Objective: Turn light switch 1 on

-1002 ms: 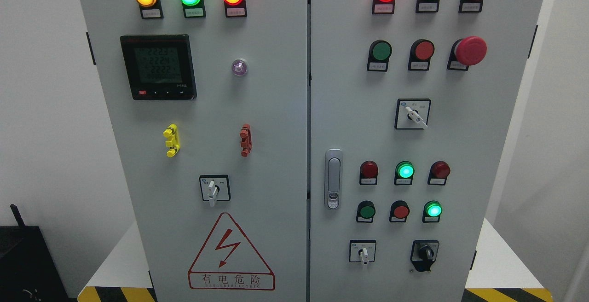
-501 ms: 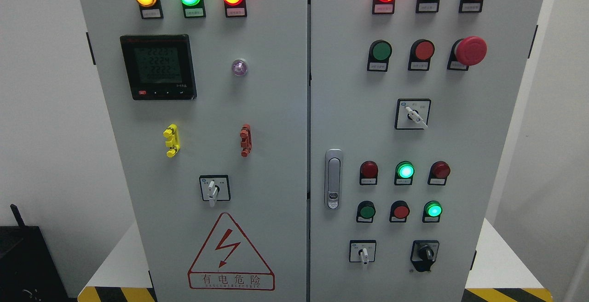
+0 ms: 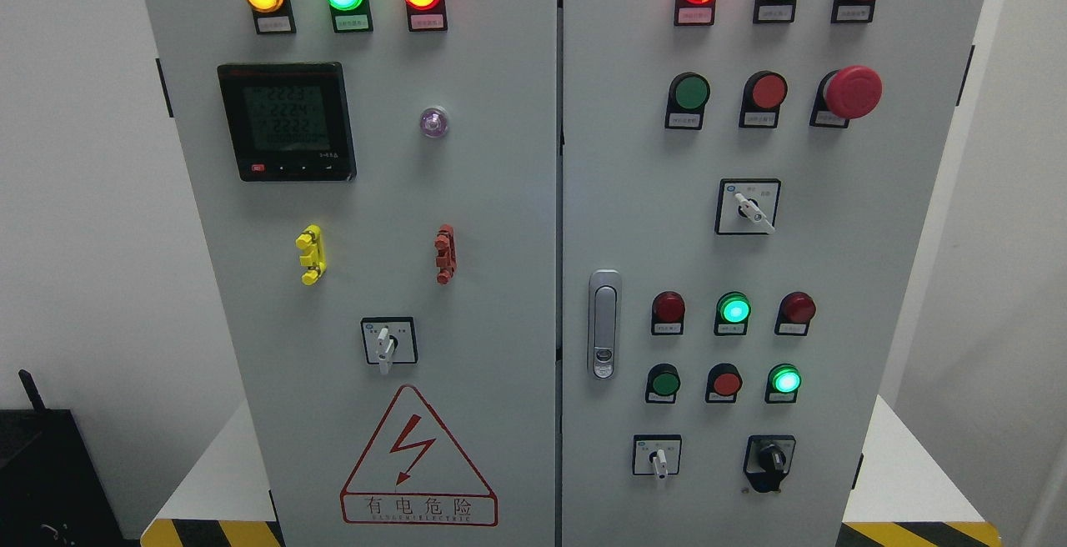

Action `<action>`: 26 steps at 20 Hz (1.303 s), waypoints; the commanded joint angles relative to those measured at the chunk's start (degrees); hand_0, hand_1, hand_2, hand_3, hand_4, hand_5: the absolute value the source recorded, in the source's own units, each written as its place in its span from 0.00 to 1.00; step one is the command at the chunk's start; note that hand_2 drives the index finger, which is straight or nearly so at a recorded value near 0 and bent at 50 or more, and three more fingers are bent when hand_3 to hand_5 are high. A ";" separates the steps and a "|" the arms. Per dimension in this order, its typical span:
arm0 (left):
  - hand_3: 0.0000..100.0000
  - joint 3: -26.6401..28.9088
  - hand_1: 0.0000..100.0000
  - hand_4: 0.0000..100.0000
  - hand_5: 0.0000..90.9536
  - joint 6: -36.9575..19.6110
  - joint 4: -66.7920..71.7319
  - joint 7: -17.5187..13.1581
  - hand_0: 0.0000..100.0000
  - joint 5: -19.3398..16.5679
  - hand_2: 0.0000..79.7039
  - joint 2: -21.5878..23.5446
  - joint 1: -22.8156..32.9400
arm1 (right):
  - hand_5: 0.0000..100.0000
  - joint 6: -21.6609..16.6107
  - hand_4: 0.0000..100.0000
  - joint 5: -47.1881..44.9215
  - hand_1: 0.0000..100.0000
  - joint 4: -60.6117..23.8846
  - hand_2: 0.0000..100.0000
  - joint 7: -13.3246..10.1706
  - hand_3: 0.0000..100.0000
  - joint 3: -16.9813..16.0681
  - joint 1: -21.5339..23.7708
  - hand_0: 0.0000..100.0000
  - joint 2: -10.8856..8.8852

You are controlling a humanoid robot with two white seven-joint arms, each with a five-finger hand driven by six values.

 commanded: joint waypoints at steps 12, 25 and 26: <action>0.00 13.62 0.00 0.00 0.00 -4.55 -47.92 -0.40 0.32 -11.33 0.00 0.88 17.53 | 0.00 0.03 0.00 -1.41 0.00 0.00 0.00 -0.04 0.00 0.00 0.00 0.00 0.00; 0.18 19.45 0.15 0.25 0.00 -14.95 -86.03 -6.81 0.42 -4.08 0.00 5.36 25.25 | 0.00 0.03 0.00 -1.41 0.00 0.00 0.00 -0.04 0.00 0.00 0.00 0.00 0.00; 0.18 19.36 0.17 0.26 0.00 -15.04 -88.24 -8.12 0.43 -1.88 0.00 5.80 26.14 | 0.00 0.03 0.00 -1.41 0.00 0.00 0.00 -0.04 0.00 0.00 0.00 0.00 0.00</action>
